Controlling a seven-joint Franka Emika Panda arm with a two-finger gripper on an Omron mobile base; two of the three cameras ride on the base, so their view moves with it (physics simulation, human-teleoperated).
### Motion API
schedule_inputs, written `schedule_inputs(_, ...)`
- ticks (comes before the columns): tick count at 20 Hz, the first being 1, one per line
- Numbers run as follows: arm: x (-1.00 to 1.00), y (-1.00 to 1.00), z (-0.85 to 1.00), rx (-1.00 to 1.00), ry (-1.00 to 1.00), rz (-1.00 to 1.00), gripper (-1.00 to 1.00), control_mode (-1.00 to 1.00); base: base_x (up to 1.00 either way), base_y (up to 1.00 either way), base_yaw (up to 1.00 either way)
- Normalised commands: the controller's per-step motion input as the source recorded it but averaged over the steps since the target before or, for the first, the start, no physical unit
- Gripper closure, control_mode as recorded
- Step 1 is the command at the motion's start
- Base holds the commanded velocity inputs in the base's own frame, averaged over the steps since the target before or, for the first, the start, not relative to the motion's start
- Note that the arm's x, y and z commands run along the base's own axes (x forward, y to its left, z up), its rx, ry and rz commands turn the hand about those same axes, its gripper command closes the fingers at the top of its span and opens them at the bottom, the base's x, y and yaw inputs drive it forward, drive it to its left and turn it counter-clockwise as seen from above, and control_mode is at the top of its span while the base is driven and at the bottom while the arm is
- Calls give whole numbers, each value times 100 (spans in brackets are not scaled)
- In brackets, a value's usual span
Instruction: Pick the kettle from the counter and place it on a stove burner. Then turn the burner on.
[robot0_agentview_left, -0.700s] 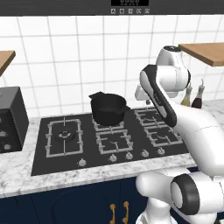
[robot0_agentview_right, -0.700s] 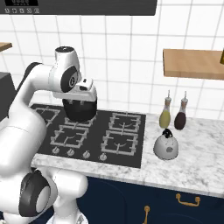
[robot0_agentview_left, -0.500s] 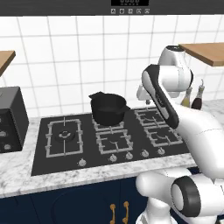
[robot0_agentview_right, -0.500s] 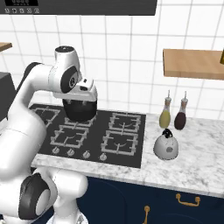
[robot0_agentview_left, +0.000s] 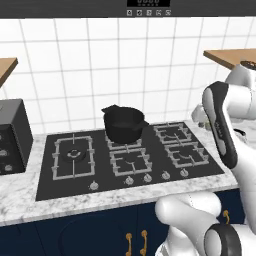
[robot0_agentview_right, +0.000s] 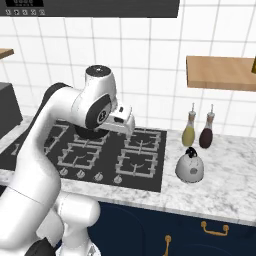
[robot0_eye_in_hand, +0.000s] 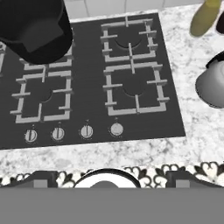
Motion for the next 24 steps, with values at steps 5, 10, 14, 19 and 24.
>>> schedule_inputs(5, -26, -100, 0, 1, 0, -12, -100, -100, 0, 0, 0)
schedule_inputs(10, 7, -100, 0, -2, 5, -6, -100, -100, 0, 0, 0)
schedule_inputs(14, 36, -100, -2, -3, 14, -4, -100, -100, 0, 0, 0)
schedule_inputs(19, 67, -100, -32, -3, 26, 0, -100, -100, 0, 0, 0)
schedule_inputs(24, 58, -73, -67, -1, 24, 0, -100, -100, 0, 0, 0)
